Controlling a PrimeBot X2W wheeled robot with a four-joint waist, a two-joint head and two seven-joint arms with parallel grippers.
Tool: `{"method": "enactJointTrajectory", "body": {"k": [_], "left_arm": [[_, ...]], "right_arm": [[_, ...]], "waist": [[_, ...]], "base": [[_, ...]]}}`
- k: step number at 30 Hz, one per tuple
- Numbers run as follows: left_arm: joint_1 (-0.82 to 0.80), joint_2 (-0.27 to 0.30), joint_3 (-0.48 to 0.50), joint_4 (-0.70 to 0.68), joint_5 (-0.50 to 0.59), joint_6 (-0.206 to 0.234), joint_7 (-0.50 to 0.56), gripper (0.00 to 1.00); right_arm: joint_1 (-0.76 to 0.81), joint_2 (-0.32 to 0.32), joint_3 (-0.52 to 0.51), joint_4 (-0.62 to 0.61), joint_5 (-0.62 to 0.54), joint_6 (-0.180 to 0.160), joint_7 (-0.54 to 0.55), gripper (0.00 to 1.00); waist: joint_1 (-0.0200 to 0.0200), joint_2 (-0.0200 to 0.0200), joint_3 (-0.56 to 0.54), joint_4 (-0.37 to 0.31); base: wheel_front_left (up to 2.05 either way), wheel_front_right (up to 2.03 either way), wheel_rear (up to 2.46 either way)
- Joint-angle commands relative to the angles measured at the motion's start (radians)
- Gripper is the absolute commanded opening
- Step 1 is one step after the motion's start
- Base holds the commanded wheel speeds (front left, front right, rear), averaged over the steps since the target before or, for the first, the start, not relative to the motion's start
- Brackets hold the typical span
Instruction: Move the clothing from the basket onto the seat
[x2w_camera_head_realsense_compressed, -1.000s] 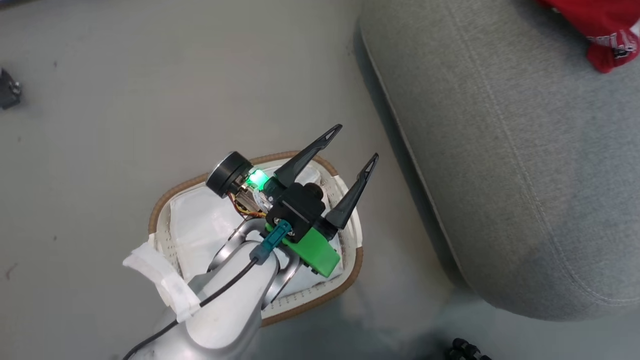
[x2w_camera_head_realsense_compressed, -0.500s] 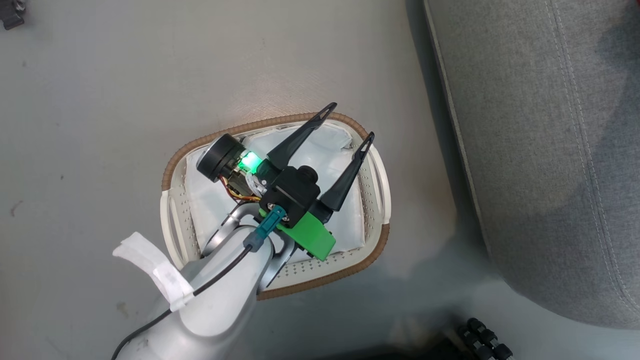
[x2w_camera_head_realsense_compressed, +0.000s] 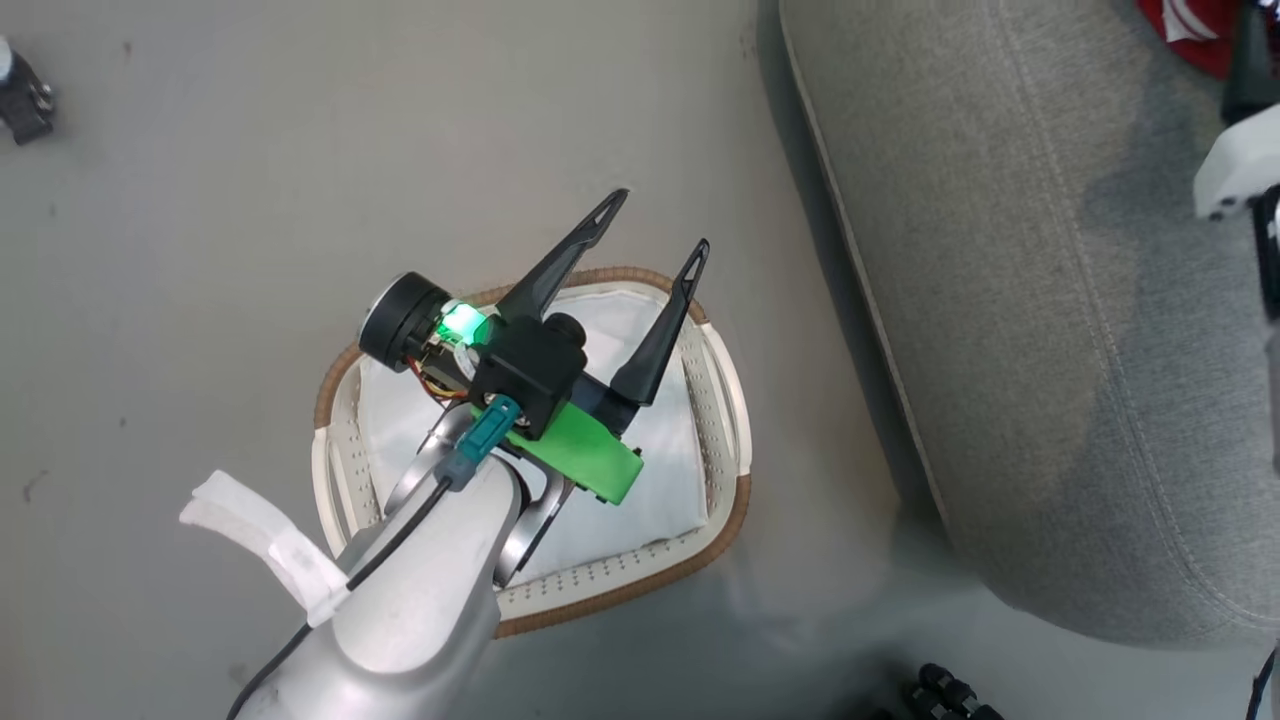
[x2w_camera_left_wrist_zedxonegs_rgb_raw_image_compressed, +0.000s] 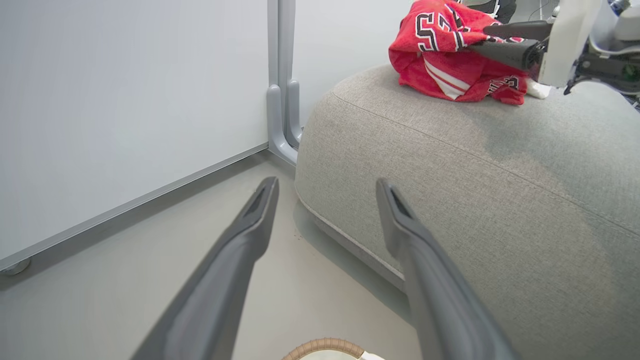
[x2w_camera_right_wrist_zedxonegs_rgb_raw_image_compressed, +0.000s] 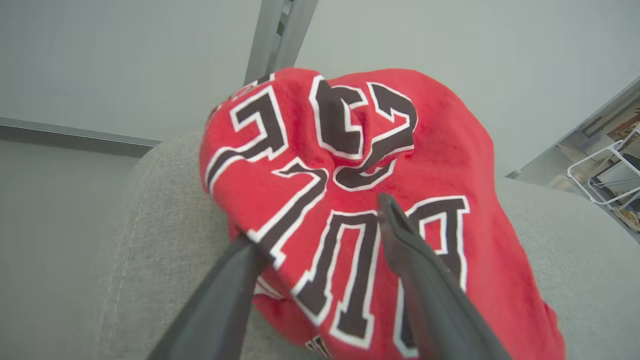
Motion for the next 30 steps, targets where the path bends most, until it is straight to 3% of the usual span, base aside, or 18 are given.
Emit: {"method": "enactJointTrajectory", "body": {"k": [1,18,30], "left_arm": [[0.021,-0.002,0.011,0.0,-0.011,0.004,-0.002,1.0],[0.216,-0.04,0.237,0.015,-0.091,0.041,-0.002,1.0],[0.405,-0.046,0.449,-0.018,-0.102,0.047,-0.002,1.0]], "right_arm": [[0.038,0.003,0.003,-0.016,0.009,-0.001,-0.004,1.0],[0.246,0.102,0.094,-0.135,0.067,-0.001,-0.005,1.0],[0.433,0.232,0.152,-0.223,0.153,-0.001,-0.004,1.0]], "waist": [[-0.0001,-0.0001,-0.053,-0.005],[-0.0001,-0.0001,-0.367,0.051],[-0.0001,-0.0001,-0.495,0.132]], "base": [[0.0,0.0,0.0],[0.0,0.0,0.0],[0.0,0.0,0.0]]}}
